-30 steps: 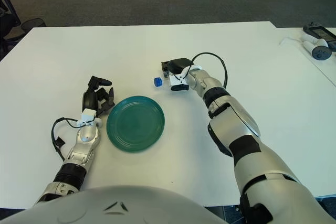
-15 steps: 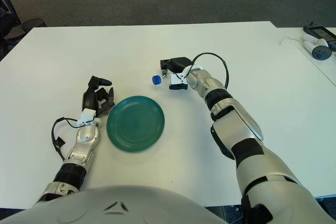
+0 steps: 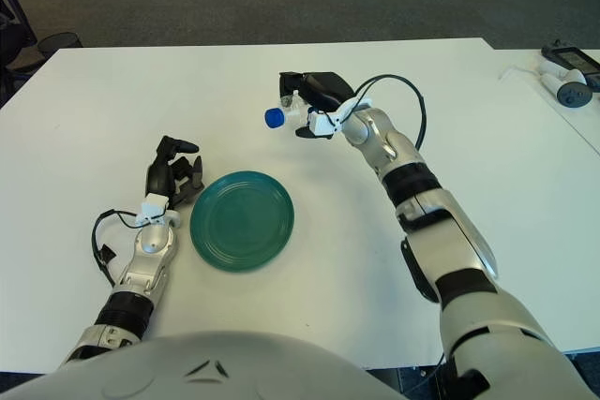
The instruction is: Put the bottle into the plate.
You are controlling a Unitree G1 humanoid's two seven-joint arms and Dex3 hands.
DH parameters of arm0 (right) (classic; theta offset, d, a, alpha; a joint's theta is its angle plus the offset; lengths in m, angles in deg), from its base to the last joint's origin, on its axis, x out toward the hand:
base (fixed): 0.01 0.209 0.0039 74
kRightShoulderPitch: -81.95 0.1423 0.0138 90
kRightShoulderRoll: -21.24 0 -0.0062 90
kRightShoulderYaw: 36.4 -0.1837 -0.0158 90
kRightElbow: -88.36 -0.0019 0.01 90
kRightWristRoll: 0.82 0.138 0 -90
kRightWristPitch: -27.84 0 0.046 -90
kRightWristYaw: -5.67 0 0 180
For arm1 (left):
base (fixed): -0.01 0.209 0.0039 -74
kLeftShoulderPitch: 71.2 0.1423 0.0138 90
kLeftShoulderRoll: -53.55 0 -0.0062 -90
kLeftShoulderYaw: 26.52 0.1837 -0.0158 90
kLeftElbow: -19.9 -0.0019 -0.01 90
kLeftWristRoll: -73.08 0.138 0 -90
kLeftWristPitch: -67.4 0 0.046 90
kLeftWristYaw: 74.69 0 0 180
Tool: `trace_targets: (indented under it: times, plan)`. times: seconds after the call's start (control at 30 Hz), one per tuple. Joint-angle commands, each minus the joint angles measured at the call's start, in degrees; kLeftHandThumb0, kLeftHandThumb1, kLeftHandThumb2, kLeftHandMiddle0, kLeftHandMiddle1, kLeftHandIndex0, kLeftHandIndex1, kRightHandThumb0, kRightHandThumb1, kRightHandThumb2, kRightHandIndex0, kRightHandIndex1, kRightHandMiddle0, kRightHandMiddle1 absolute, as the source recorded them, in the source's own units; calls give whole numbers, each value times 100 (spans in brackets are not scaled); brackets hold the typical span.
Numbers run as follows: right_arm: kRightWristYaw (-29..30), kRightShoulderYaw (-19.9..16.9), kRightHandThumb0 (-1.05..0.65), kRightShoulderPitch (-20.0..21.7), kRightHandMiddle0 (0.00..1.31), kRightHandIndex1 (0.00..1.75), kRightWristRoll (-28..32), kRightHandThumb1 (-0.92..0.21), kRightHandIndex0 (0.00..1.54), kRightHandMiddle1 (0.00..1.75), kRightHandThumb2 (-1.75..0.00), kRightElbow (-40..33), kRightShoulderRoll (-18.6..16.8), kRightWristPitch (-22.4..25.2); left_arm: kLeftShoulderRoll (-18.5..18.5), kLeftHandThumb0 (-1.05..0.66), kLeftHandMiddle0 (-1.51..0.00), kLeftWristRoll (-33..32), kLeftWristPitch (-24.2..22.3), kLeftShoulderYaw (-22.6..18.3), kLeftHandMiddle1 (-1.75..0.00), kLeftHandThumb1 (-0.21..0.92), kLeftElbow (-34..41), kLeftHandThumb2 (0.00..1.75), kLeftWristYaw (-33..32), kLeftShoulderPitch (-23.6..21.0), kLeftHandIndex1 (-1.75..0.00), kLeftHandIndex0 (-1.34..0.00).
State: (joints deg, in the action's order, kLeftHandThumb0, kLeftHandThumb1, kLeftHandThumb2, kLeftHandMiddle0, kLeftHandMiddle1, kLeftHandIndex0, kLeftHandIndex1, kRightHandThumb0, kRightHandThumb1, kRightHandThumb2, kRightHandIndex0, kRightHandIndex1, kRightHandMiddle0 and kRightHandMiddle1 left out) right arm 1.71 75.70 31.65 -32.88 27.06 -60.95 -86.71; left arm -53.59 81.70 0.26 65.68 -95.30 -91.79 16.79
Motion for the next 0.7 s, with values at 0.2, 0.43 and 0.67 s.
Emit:
trace_targets:
  times: [0.2, 0.43, 0.67]
  plan:
    - [-783, -465, 0, -941, 51, 164, 844, -16, 76, 175, -147, -2309, 73, 248, -36, -40, -98, -1, -53, 40, -175, 61, -550, 94, 123, 504, -175, -39]
    - [-1042, -356, 0, -1491, 46, 165, 909, -22, 72, 175, -141, -3106, -16, 169, -27, -40, -97, -24, -40, 23, -175, 61, -522, 94, 177, 519, -175, -40]
    - [-1335, -288, 0, -1736, 45, 170, 1026, -24, 68, 175, -141, -3579, -47, 3, -8, -40, -97, -7, 87, 18, -175, 60, -595, 95, 184, 496, -175, -40]
